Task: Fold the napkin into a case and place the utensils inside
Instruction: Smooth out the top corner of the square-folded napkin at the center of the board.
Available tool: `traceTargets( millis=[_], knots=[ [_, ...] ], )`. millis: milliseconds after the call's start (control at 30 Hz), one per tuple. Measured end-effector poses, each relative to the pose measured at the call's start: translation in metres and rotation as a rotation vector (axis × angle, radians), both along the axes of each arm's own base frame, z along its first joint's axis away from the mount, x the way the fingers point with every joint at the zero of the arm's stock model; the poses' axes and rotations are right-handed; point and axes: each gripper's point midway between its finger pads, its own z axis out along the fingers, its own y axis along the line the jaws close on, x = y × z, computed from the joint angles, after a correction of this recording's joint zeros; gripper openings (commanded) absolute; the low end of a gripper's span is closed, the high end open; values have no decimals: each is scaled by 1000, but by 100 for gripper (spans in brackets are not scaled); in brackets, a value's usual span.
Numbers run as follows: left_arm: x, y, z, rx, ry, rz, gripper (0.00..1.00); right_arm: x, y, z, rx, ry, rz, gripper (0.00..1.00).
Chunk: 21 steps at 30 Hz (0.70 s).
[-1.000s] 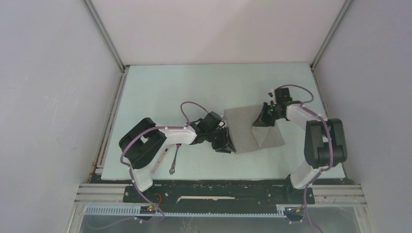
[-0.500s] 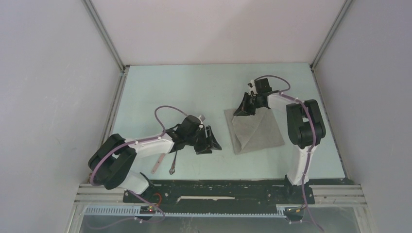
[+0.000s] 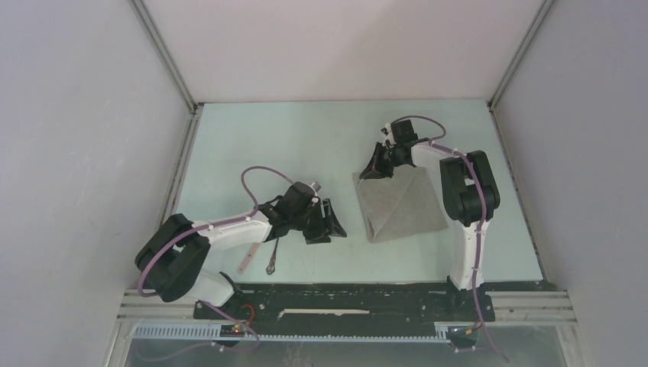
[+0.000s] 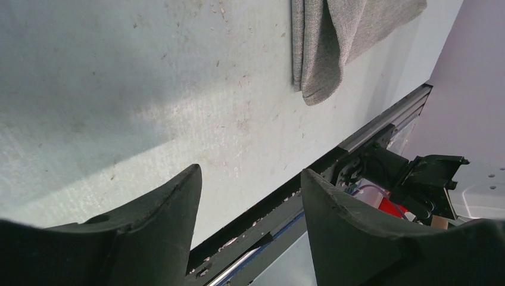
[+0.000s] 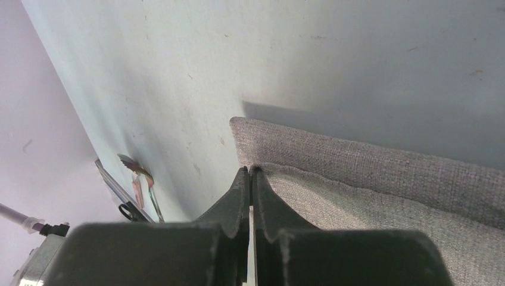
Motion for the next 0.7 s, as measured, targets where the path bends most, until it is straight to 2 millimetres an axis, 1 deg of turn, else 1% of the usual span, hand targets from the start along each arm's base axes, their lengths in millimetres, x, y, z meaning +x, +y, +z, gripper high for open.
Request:
traceTargets(
  millis=[267, 367, 467, 600, 633, 700],
  knots=[
    [0, 0, 0, 1, 0, -1, 68, 6, 2, 0, -4, -1, -1, 7],
    [0, 0, 0, 2, 0, -1, 68, 9, 2, 2, -4, -6, -2, 12],
    [0, 0, 0, 2, 0, -2, 69, 11, 3, 3, -3, -10, -2, 25],
    [0, 0, 0, 2, -5, -8, 71, 12, 4, 5, 1, -4, 7, 47],
    [0, 0, 1, 2, -8, -12, 71, 11, 5, 7, 6, 0, 12, 50],
    [3, -4, 7, -5, -17, -21, 70, 10, 7, 13, 19, 1, 30, 54]
  ],
)
